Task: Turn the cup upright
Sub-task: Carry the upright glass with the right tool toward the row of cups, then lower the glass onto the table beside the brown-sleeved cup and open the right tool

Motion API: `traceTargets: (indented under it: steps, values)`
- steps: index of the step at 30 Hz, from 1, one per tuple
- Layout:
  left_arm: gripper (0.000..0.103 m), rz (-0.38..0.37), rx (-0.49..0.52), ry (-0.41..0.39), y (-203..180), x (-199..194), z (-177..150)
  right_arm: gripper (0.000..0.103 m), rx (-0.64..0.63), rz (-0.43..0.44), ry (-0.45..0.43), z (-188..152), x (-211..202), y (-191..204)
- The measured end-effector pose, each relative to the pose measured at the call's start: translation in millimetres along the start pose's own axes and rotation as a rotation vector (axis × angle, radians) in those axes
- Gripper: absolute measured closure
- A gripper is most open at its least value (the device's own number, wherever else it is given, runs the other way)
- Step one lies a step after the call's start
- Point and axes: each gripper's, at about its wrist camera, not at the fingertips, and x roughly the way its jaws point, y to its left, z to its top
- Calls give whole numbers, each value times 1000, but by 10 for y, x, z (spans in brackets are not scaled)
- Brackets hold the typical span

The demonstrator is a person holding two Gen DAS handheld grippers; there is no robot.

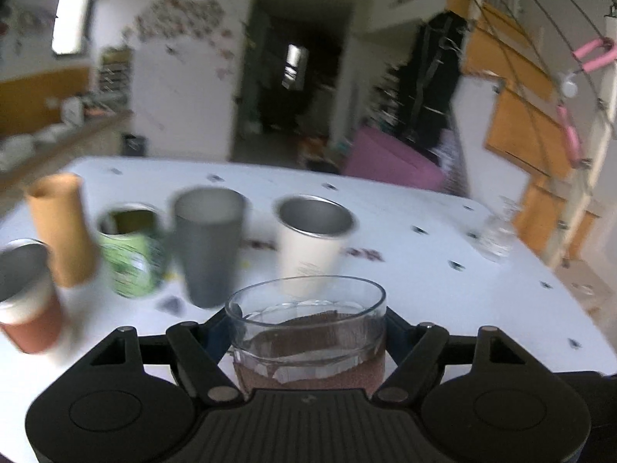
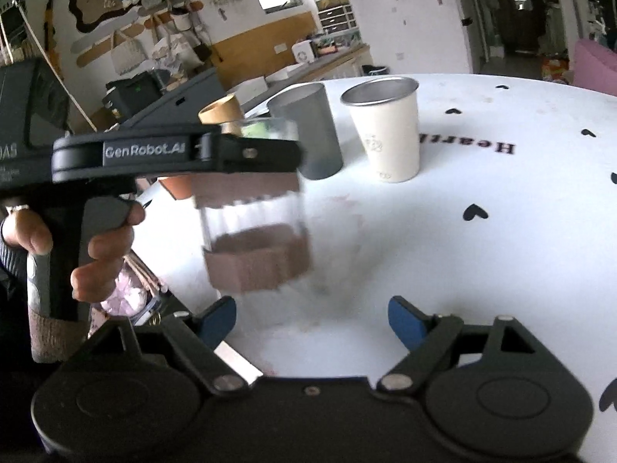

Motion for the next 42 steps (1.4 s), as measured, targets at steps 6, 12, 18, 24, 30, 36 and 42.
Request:
traceTargets:
  steps: [6, 12, 18, 24, 30, 36, 42]
  values:
    - [26, 224, -13, -106, 215, 13, 7, 17, 19, -44, -54, -22, -95, -12]
    - [26, 403, -67, -196, 439, 149, -40, 17, 23, -87, -94, -19, -139, -29]
    - [26, 498, -35, -271, 489, 289, -90, 17, -1, -117, -113, -35, -168, -10]
    - [26, 523, 42, -323, 382, 387, -137, 17, -9, -120, -120, -57, -183, 24]
    - [24, 511, 68, -319, 336, 413, -163, 17, -10, -119, -122, -65, -186, 36]
    - [13, 490, 51, -311, 349, 336, -174, 17, -6, -123, -137, -50, -220, 48]
    - [5, 440, 15, -316, 280, 65, -137, 17, -23, -133, -205, -12, -319, 113]
